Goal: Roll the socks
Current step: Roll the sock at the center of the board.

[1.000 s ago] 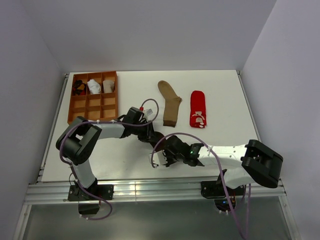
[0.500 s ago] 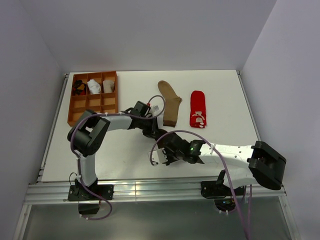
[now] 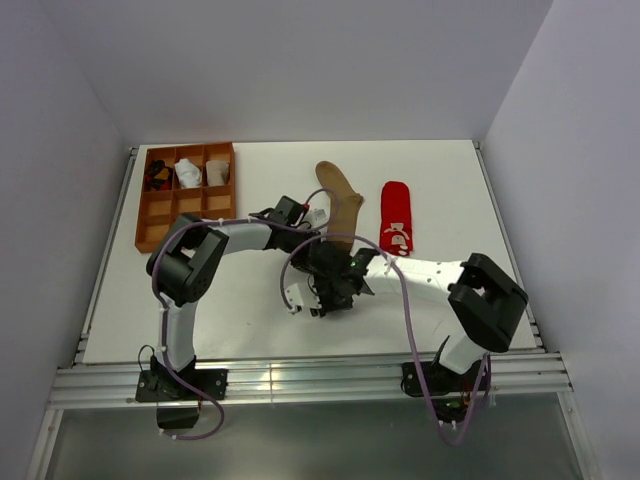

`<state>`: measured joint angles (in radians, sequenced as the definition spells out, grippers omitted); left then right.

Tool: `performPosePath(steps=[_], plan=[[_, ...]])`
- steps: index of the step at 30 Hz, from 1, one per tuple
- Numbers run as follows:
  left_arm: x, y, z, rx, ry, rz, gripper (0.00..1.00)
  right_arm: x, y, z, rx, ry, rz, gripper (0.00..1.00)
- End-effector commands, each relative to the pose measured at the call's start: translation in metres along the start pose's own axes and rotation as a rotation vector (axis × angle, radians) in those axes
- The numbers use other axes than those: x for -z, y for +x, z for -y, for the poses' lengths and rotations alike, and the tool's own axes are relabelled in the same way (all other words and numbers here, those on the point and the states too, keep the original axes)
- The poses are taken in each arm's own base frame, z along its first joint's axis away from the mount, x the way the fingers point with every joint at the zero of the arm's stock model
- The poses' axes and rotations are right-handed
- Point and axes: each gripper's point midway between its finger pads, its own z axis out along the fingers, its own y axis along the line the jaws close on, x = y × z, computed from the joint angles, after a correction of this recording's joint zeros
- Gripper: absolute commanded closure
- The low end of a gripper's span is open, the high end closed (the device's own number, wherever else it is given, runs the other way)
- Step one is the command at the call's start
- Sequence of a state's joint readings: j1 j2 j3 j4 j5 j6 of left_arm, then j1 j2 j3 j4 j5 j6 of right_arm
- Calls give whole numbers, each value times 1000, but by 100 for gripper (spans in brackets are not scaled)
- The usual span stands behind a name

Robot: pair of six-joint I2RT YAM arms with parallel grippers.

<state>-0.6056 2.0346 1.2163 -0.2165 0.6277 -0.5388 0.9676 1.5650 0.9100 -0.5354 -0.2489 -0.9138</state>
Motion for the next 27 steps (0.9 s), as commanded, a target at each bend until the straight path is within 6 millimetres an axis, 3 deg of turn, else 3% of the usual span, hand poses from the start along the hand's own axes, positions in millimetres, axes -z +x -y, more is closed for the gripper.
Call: performPosePath(steps=[1, 6, 8, 10, 15, 22, 27], plan=[[-11, -14, -36, -67, -121, 52, 82, 8, 1, -35, -134, -270, 63, 81], [-11, -17, -31, -99, -105, 53, 76, 10, 6, -22, -315, -457, 94, 82], [-10, -19, -29, -105, -109, 58, 72, 11, 10, -7, -382, -464, 112, 82], [-7, -22, -26, -116, -107, 72, 66, 4, 17, -7, -454, -507, 100, 82], [3, -30, -29, -114, -146, 155, 50, -3, 30, 8, -570, -472, 104, 83], [25, -36, -14, -172, -130, 270, 42, -13, 43, 7, -615, -436, 44, 83], [32, -39, -17, -171, -132, 314, 39, -16, 46, 9, -640, -425, 24, 83]])
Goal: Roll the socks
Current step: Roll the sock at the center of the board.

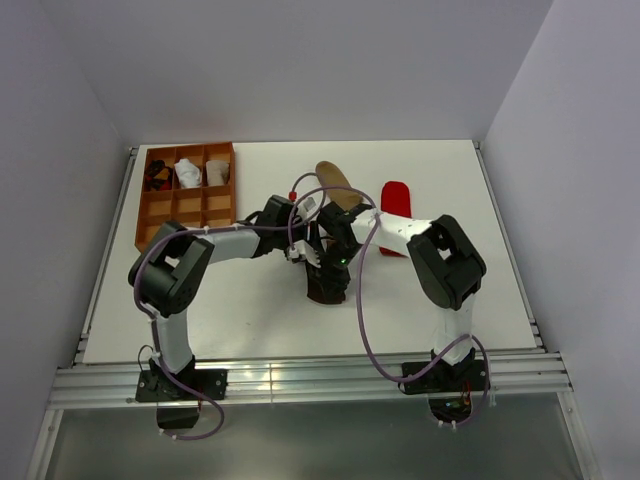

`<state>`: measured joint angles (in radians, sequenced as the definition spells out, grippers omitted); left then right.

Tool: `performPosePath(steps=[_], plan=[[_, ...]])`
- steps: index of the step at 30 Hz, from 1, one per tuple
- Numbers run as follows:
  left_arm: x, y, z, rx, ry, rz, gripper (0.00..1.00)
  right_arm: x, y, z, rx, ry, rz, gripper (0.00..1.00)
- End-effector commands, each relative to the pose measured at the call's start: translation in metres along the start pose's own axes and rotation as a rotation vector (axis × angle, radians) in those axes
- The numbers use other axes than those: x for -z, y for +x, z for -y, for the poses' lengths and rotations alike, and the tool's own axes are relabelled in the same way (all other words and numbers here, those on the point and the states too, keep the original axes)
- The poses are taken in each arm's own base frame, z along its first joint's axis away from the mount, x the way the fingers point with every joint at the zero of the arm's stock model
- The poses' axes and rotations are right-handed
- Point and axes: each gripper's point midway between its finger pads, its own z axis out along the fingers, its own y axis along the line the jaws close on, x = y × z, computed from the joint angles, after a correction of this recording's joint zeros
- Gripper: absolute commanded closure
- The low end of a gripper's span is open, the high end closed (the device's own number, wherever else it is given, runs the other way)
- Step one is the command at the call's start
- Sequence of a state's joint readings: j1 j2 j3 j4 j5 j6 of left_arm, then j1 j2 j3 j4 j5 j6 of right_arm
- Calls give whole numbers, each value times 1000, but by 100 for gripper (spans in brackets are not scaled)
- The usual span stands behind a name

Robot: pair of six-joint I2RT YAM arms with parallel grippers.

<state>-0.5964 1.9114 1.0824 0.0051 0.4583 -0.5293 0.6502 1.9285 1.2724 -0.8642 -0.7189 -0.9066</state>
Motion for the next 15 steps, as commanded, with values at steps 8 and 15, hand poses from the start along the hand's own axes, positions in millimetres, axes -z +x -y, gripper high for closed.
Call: performPosePath(steps=[8, 15], plan=[[13, -15, -12, 1, 86, 123, 48, -9, 50, 2, -243, 30, -154, 83], [8, -11, -13, 10, 114, 106, 100, -10, 54, 4, -257, 41, -169, 83]])
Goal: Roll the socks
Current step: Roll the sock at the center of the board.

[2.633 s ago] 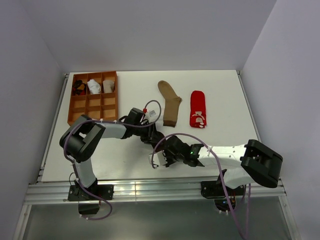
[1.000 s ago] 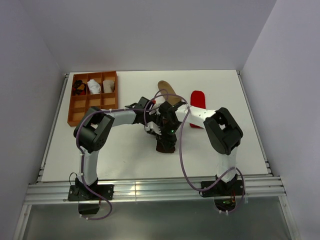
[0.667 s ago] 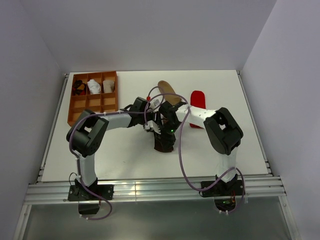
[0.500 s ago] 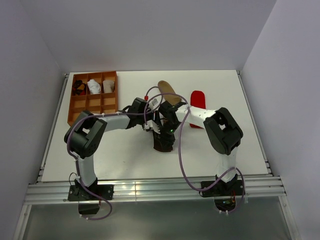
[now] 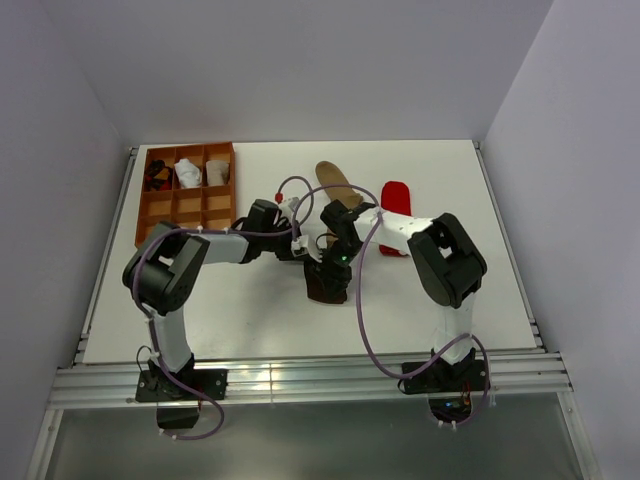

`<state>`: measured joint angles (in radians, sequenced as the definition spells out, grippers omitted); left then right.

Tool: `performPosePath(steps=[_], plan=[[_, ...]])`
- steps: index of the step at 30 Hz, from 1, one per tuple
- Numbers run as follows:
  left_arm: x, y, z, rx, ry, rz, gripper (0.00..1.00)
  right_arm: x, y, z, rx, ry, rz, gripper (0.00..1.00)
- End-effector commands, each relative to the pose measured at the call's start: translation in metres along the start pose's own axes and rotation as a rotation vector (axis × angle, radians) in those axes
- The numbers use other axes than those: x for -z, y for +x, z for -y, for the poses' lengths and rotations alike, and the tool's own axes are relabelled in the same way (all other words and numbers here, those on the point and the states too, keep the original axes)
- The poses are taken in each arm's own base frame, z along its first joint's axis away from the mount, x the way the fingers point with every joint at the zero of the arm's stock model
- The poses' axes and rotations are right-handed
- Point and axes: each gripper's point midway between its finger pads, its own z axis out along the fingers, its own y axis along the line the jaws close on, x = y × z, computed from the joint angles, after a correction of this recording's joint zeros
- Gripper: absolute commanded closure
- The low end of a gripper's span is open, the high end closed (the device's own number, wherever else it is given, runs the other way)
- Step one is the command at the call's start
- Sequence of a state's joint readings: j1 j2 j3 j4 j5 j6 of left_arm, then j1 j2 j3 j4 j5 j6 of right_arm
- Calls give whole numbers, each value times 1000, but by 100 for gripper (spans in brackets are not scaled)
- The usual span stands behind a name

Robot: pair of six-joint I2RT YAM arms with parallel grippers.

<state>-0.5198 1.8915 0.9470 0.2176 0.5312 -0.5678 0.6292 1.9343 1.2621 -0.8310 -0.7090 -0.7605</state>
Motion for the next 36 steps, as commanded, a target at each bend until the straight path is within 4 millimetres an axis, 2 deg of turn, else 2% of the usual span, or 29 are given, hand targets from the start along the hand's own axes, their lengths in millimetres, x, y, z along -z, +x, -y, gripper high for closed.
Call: performPosePath(steps=[1, 5, 6, 7, 9, 11, 15, 18, 20, 21, 22, 24, 25, 27, 29, 30, 31, 33, 34, 36], plan=[[-1, -8, 8, -37, 54, 32, 100, -11, 50, 7, -107, 30, -180, 83], [10, -10, 5, -26, 53, 72, 100, -12, 50, 9, -122, 28, -189, 84], [16, -15, 9, -34, 65, 98, 100, -13, 52, 8, -133, 21, -197, 84], [21, -12, 4, -20, 62, 104, 99, -14, 51, 9, -137, 17, -199, 84], [33, -23, 16, -40, 126, 158, 90, -14, 52, 9, -149, 14, -204, 84], [40, -29, 15, -49, 134, 188, 85, -15, 52, 11, -155, 18, -207, 84], [50, -39, 24, -76, 156, 229, 61, -16, 52, 12, -168, 22, -211, 84], [52, -39, 19, -75, 128, 235, 60, -17, 52, 13, -177, 20, -219, 84], [54, -30, 16, -61, 126, 228, 65, -18, 51, 13, -189, 8, -221, 84], [58, -31, 19, -69, 138, 247, 71, -17, 49, 13, -193, 1, -222, 84], [59, -17, 14, -45, 134, 233, 74, -17, 47, 12, -199, -11, -219, 84], [68, -12, 17, -46, 139, 258, 78, -18, 47, 8, -227, -42, -231, 85], [71, 1, 14, -30, 134, 250, 79, -17, 41, 9, -224, -50, -220, 85], [81, 5, 19, -37, 136, 279, 82, -17, 42, 7, -254, -78, -243, 85], [81, 24, 20, -44, 110, 250, 83, -15, 34, 12, -258, -83, -237, 85], [83, 21, 23, -66, 82, 274, 82, -15, 36, 11, -278, -97, -250, 85], [78, 29, 34, -122, 74, 253, 82, -16, 35, 15, -292, -107, -251, 84], [71, 40, 37, -165, 5, 226, 76, -16, 30, 13, -310, -149, -253, 84], [64, 47, 55, -231, 19, 204, 75, -20, 33, 14, -332, -174, -264, 84], [55, 57, 56, -266, -20, 164, 70, -16, 29, 10, -340, -230, -262, 83]])
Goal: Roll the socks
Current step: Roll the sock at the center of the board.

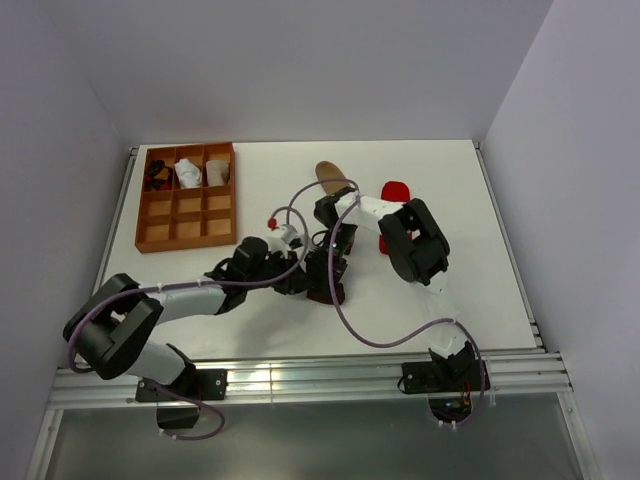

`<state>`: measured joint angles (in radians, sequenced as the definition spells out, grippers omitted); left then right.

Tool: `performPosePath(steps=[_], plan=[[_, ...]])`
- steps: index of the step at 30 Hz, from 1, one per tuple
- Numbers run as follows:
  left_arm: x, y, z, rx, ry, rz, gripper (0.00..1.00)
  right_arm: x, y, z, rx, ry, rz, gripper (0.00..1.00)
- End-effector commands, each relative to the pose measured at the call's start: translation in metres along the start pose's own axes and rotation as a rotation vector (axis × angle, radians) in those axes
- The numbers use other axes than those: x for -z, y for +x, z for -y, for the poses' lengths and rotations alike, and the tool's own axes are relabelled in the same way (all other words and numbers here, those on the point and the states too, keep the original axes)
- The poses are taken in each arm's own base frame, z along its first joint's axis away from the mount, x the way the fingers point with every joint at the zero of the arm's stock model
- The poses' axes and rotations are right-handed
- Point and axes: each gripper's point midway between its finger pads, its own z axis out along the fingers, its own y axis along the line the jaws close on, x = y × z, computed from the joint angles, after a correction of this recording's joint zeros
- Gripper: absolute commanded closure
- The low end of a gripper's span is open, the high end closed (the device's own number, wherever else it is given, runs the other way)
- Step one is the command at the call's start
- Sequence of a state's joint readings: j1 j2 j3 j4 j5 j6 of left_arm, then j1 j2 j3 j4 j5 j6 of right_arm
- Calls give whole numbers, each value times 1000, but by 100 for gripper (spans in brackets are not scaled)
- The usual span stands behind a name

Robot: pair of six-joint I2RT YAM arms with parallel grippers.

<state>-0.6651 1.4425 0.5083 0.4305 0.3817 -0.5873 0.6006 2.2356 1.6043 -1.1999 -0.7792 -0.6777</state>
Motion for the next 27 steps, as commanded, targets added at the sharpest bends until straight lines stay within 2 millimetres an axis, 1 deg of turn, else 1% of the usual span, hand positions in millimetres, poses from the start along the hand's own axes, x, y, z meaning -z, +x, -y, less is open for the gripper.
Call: performPosePath(steps=[1, 2, 3, 5, 6, 11, 15, 17, 19, 23, 24, 27], plan=[[-13, 0, 15, -155, -59, -10, 68, -13, 27, 20, -37, -28, -134, 83], [-15, 2, 14, -166, -73, -20, 66, -13, 31, 20, -47, -59, -148, 82], [-18, 4, 13, -178, -85, -39, 63, -12, 29, 22, -43, -66, -142, 82], [-22, 7, 13, -214, -100, -53, 59, -13, 31, 25, -47, -83, -152, 82], [-24, 10, 14, -226, -107, -69, 54, -10, 31, 26, -57, -85, -152, 82], [-28, 8, 7, -274, -147, -73, 47, -7, 33, 27, -69, -109, -149, 81], [-30, 8, 7, -305, -142, -88, 45, -5, 35, 27, -77, -131, -152, 80], [-30, 12, 9, -319, -123, -108, 45, -5, 37, 30, -81, -127, -156, 79], [-30, 11, 13, -329, -108, -116, 44, -6, 37, 33, -102, -123, -162, 80], [-24, 12, 19, -375, -131, -117, 42, -6, 37, 37, -115, -121, -162, 80], [-23, 9, 17, -381, -156, -108, 41, -6, 36, 37, -118, -121, -159, 80], [-23, 16, 19, -447, -202, -118, 38, -4, 32, 39, -130, -114, -144, 80]])
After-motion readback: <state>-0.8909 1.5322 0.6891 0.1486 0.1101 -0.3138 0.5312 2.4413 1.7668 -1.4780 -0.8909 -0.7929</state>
